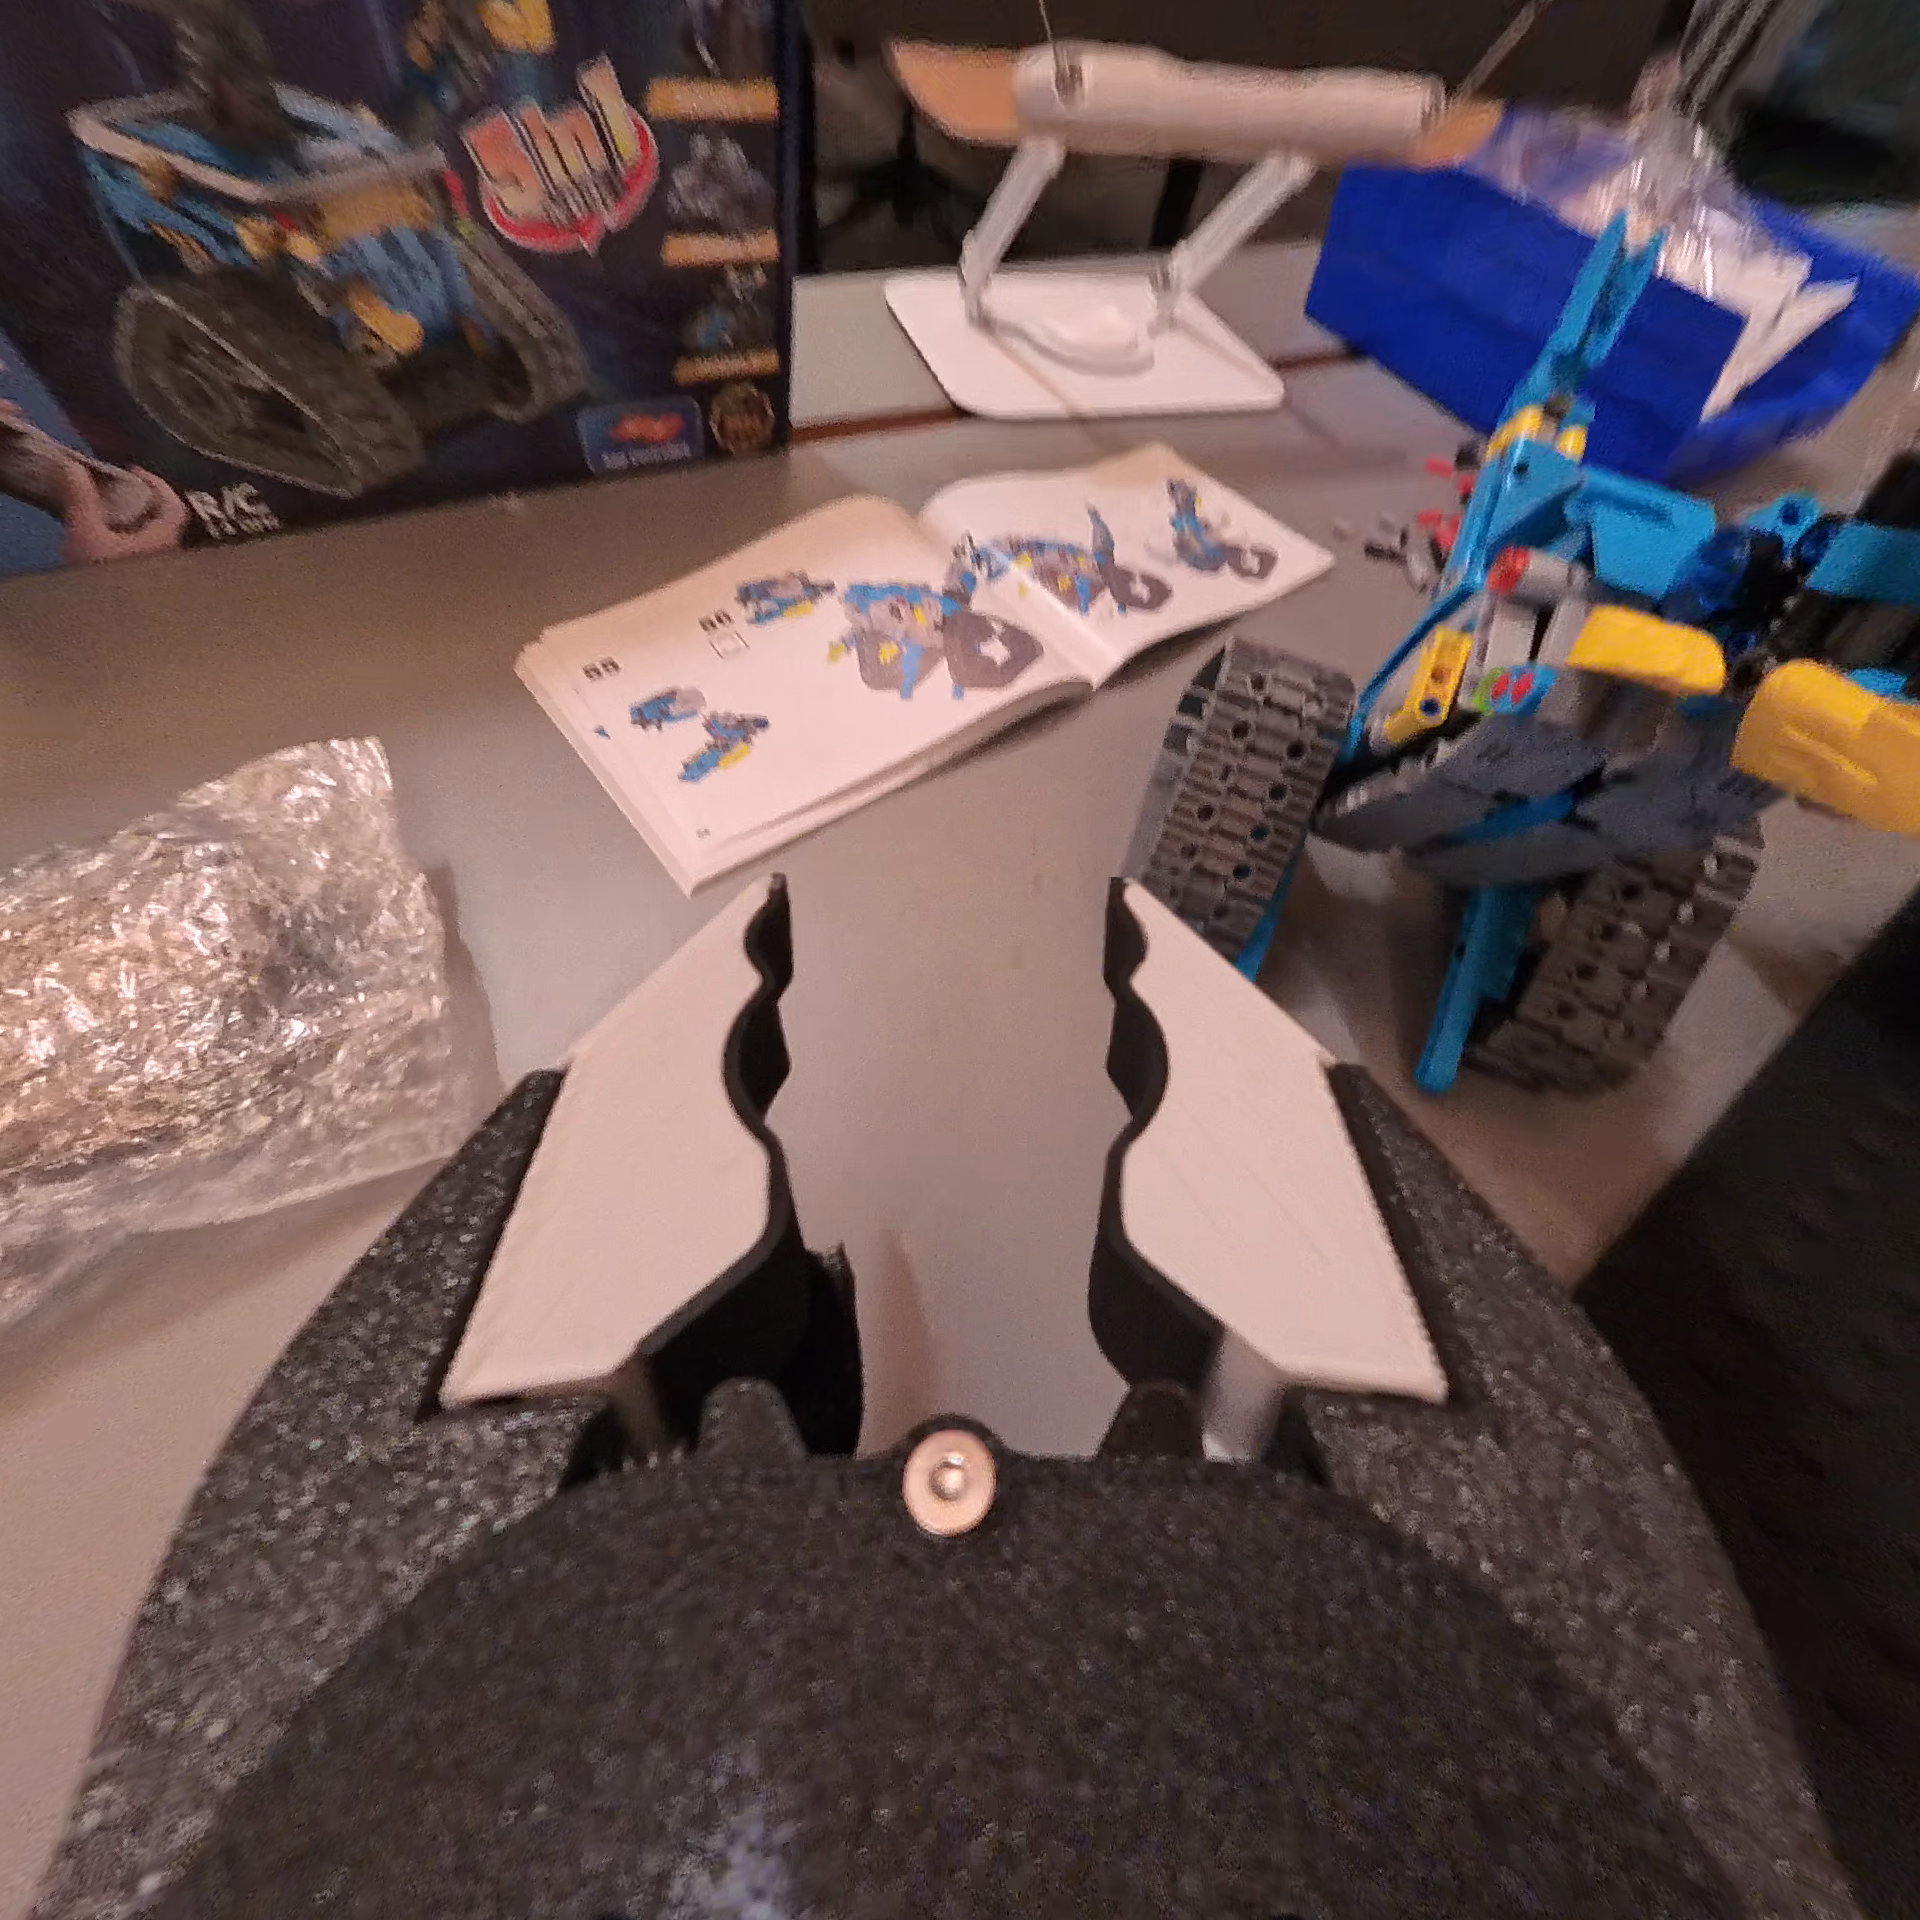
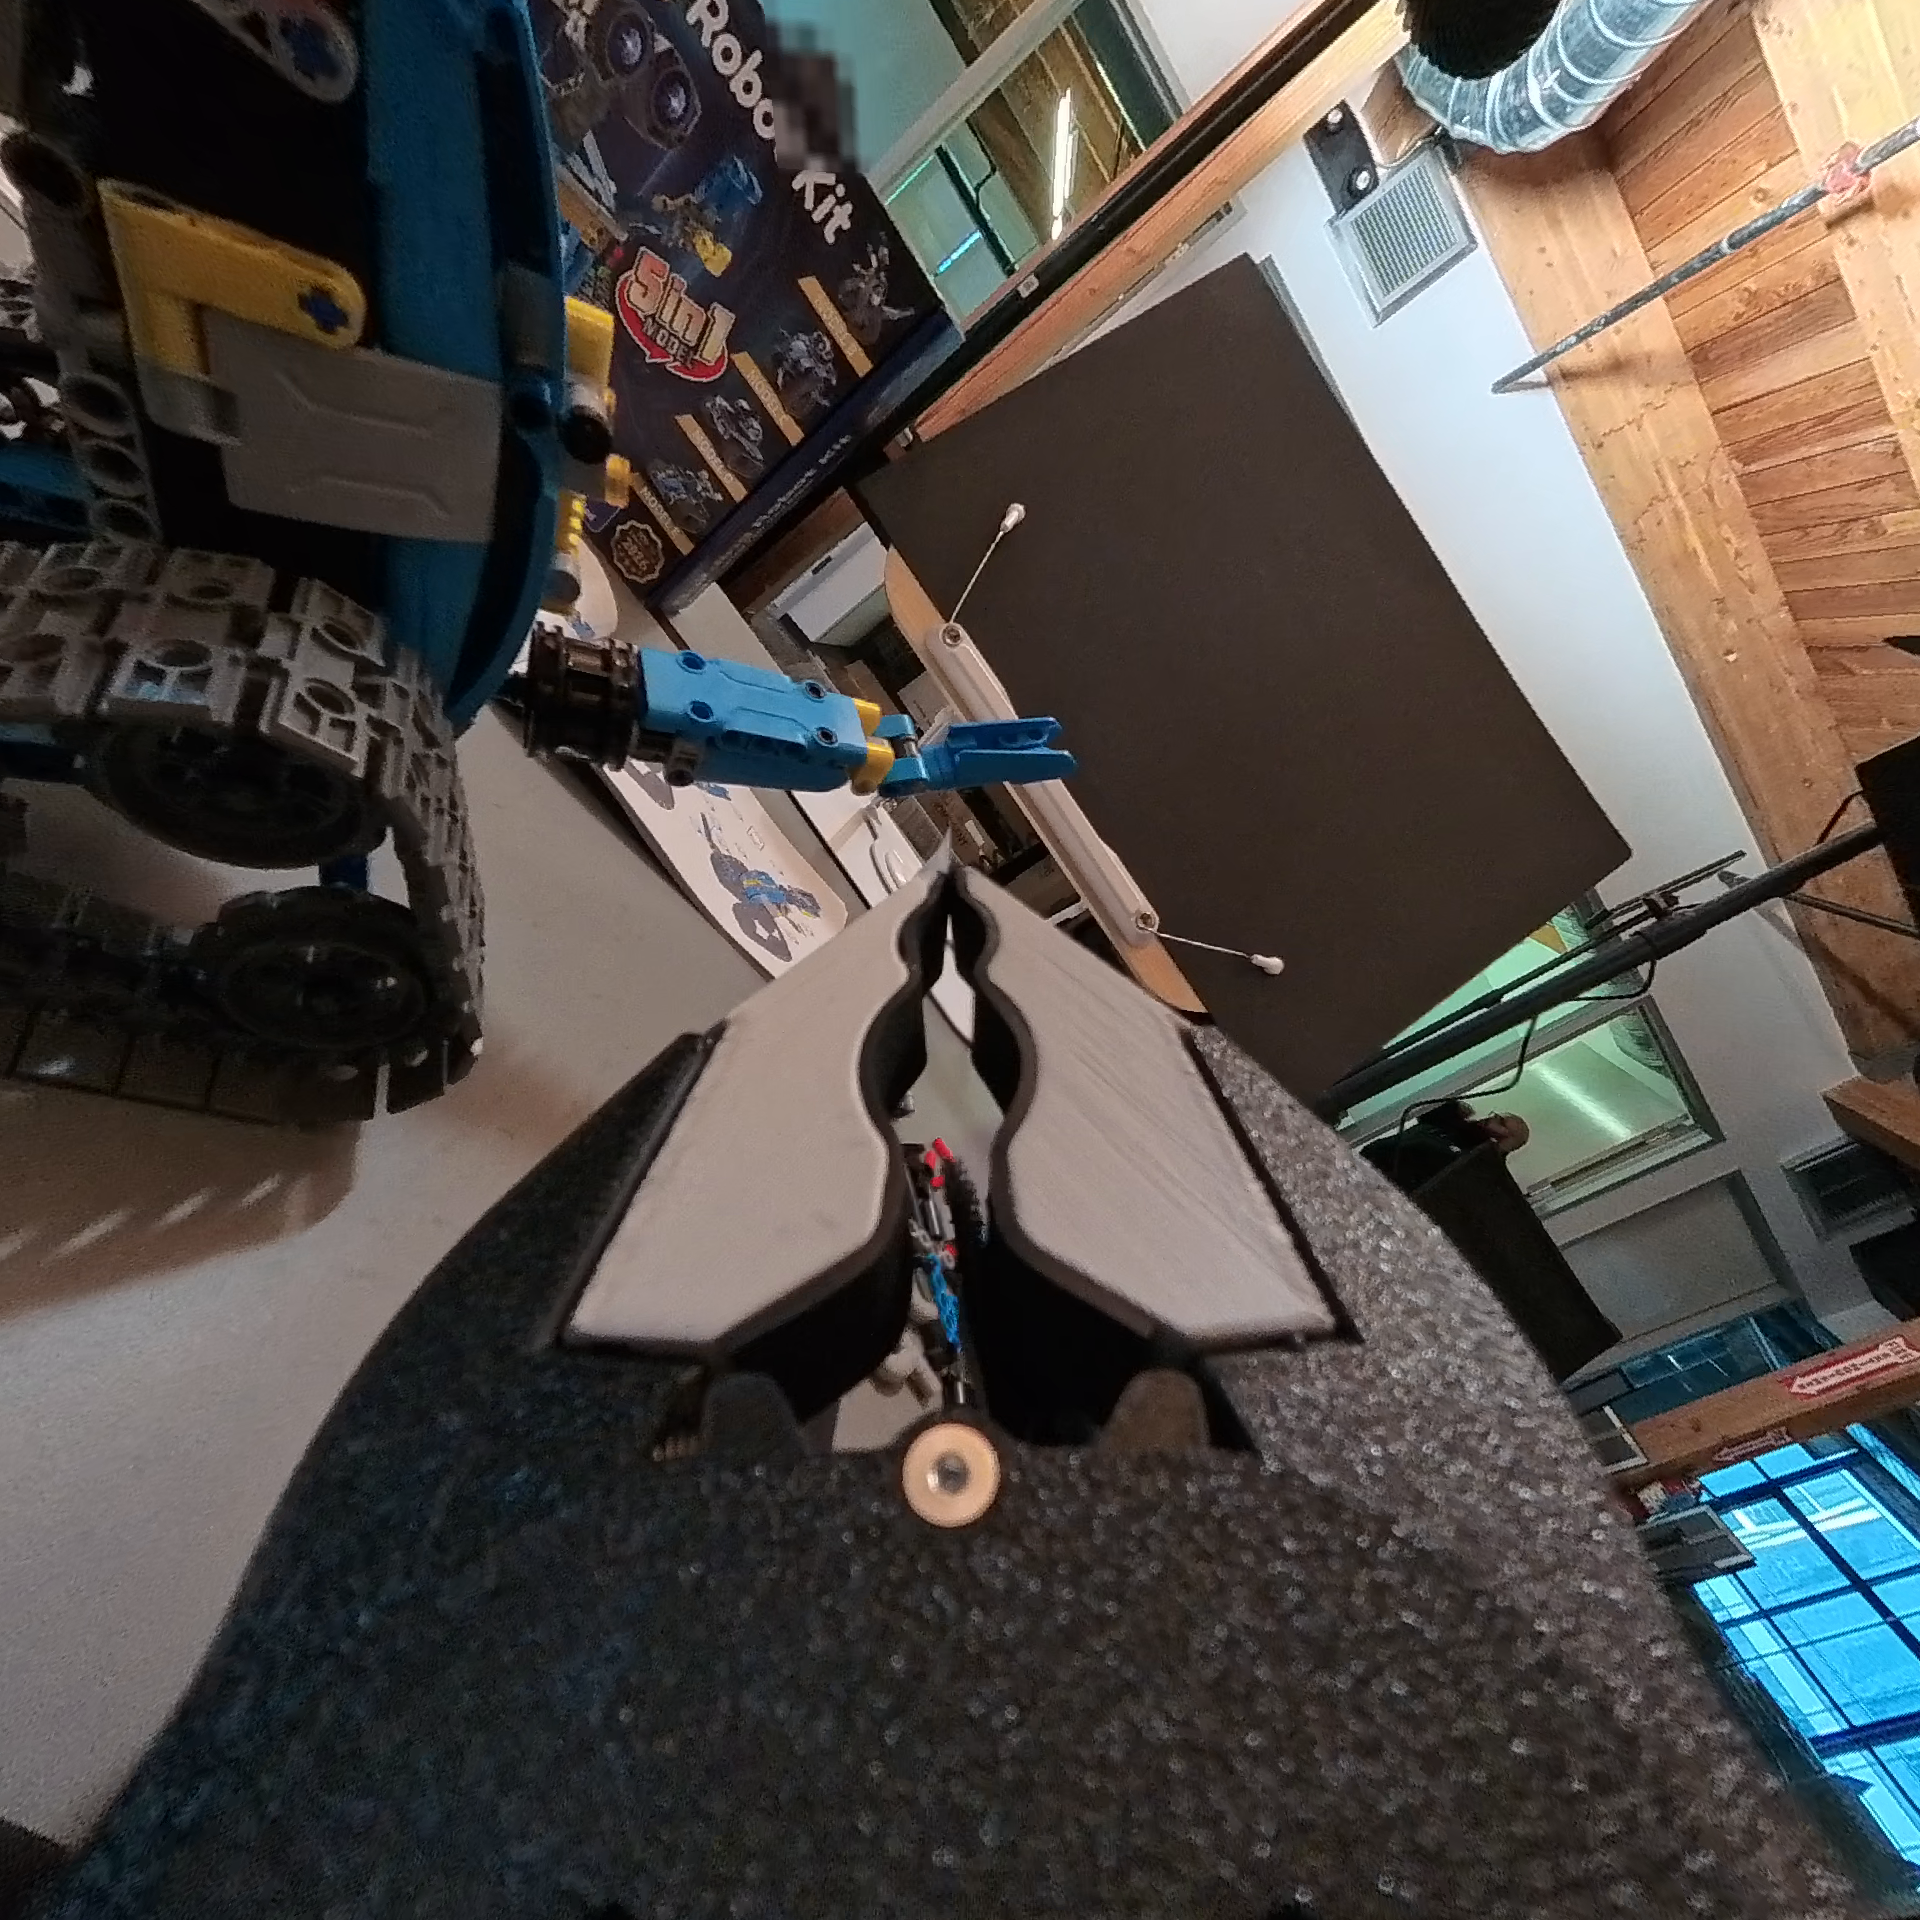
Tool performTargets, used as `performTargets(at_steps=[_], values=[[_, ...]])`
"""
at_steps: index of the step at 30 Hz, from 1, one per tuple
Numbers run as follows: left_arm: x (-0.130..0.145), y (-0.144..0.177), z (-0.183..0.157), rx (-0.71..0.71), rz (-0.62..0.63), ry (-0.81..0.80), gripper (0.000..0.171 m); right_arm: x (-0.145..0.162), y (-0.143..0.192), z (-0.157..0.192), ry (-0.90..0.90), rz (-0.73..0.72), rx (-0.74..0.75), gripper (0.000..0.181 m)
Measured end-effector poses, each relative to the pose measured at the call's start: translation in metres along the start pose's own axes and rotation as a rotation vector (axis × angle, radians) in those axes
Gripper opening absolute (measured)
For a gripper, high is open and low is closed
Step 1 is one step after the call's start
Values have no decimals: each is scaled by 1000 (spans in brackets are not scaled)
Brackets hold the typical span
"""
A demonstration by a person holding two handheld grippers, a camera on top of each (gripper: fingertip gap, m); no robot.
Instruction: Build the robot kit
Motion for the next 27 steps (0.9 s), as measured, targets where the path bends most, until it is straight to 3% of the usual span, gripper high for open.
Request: performTargets(at_steps=[5,13,16,19,23,25,27], values=[[-4,-19,1,25,-186,104,60,2,-3,4,13,15,-20,0],[13,-36,-8,6,-91,-21,61,6,-7,3,-11,39,-27,0],[1,-32,-8,35,-123,-21,61,5,-7,3,-9,32,-24,0],[-29,-28,-13,79,-64,-69,66,1,-4,1,-11,12,-15,0],[-107,-19,-49,215,17,-332,67,-4,2,-5,-24,-24,14,0],[-137,-25,-79,236,158,-612,64,-4,7,-12,-30,-38,42,0],[-148,-35,-116,289,368,-948,54,-1,13,-22,-29,-50,82,0]])
Point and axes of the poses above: each gripper's, where its closed fingertips meet, y back along the fingers, x out of its underside, z = x × y across the jaws, the point moved 5 cm from there along y, back along the fingers, and after that the axes turned 7 degrees about y, right-handed, at the moved point
